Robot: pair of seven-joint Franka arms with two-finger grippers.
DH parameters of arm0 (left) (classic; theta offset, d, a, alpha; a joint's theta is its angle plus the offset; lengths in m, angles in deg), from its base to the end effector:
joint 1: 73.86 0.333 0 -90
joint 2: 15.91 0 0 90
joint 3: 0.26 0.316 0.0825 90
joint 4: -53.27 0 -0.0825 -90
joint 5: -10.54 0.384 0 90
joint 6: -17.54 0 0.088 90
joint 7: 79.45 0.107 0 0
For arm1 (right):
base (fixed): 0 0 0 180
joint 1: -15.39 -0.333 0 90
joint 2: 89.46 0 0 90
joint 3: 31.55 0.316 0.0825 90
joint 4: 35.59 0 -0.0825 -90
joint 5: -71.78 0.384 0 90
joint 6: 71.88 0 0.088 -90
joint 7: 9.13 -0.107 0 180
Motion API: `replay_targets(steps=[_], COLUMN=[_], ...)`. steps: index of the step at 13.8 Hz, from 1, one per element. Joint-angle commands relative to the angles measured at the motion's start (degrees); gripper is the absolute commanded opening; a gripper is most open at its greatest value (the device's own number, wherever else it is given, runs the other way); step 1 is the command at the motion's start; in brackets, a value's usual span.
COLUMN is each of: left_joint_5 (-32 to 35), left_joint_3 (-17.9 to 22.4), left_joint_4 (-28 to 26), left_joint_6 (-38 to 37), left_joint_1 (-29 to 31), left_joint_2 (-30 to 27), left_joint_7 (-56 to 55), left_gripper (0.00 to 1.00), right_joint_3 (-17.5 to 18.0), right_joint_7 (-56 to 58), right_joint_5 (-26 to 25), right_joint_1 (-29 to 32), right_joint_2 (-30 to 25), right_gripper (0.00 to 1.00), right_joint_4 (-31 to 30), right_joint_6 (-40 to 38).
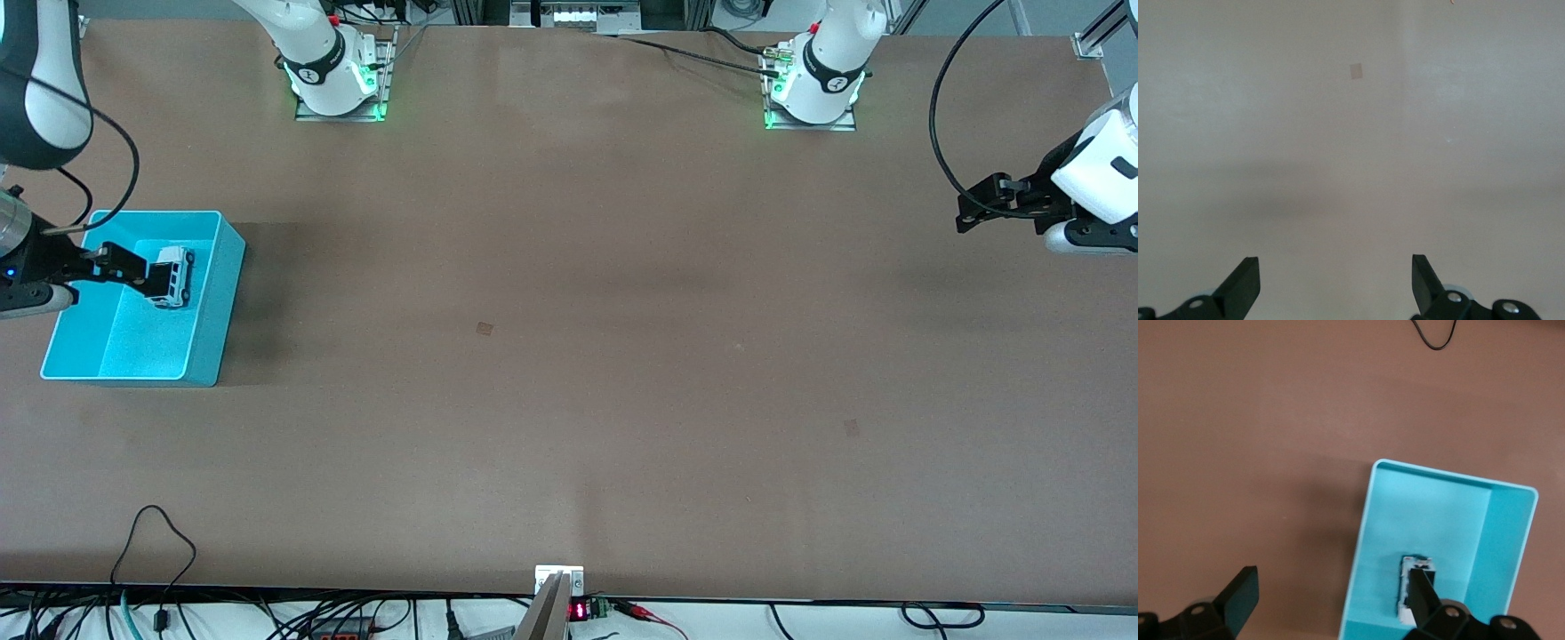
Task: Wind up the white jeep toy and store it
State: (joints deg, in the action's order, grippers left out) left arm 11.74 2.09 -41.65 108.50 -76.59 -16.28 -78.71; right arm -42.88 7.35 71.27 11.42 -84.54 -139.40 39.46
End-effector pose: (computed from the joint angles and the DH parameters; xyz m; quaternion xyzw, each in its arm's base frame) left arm 0.5509 -0.0014 0.5890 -0.9994 0.0103 0.0314 0.0102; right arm 0.5874 -0.0733 0.4937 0.9963 0.0815 0.0205 0.0172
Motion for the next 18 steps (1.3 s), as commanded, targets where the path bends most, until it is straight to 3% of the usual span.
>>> replay_targets(steps=[1,2,8,14,18], left_joint_5=[-0.6,-0.6,-0.7,-0.7,-0.6], left_joint_3=[-0.1,-0.2,0.0,0.2,0.1], left_joint_4=[0.6,0.6,0.6,0.6,0.6], left_joint_6=[-1.0,-1.0,-1.1,-1.1,-1.1], left_joint_1=[0.3,0.3,0.4,1.5,1.5], left_joint_2=[-0.5,-0.5,-0.5,-0.4,-0.4], left_joint_7=[0.3,0.3,0.3,0.8,0.8], left_gripper=[1.0,1.0,1.0,1.0,1.0], right_joint_3=[4.4,6.9,11.9,11.9,12.3], right_joint_7=[-7.0,-9.7,-19.8,-21.0,-20.9], right_joint_5=[0.3,0.3,1.8,1.8,1.9], right_joint_1=[1.9,3.2,3.3,2.7,2.7], right_joint_2=[-3.9,-5.2,-8.4,-8.5,-8.6], right_gripper=[1.0,1.0,1.0,1.0,1.0], right_joint_4=[-0.3,-0.3,2.5,7.8,8.5], right_joint_6=[-3.1,-5.7,-10.7,-18.8,-18.6])
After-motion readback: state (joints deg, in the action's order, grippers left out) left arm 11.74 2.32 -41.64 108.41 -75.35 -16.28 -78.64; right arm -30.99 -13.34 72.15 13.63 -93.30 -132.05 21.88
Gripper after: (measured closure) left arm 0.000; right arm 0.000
